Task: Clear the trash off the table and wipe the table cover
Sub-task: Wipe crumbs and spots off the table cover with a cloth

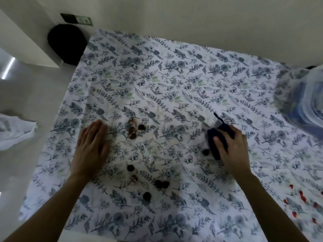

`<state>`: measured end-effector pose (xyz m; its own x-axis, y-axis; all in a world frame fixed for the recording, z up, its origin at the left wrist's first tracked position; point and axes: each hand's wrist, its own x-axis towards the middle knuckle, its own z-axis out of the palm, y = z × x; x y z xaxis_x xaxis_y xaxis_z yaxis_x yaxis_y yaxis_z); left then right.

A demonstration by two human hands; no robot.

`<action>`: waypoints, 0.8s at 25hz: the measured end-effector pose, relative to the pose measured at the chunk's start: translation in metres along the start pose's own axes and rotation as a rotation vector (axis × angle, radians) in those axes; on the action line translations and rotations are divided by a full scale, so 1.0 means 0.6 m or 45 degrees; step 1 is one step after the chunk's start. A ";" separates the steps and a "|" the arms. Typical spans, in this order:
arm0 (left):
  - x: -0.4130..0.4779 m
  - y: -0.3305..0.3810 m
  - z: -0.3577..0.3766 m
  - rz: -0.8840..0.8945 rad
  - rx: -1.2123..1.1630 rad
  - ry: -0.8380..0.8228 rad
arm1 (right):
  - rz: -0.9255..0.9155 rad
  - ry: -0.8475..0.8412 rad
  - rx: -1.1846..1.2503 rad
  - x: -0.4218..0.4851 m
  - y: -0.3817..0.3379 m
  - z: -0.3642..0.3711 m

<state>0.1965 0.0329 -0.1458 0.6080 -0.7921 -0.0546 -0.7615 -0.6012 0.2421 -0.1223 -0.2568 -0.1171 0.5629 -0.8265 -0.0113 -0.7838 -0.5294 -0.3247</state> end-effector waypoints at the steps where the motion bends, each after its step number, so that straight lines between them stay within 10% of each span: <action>1: 0.001 0.003 0.001 0.001 0.005 0.007 | 0.010 -0.003 -0.022 -0.015 0.016 0.001; 20: 0.005 -0.037 0.002 0.167 -0.167 -0.022 | 0.522 0.193 -0.003 -0.083 -0.312 0.144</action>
<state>0.2152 0.0438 -0.1522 0.5004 -0.8653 -0.0309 -0.7975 -0.4745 0.3727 0.0191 -0.1001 -0.1372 0.1601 -0.9871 0.0002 -0.9351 -0.1517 -0.3202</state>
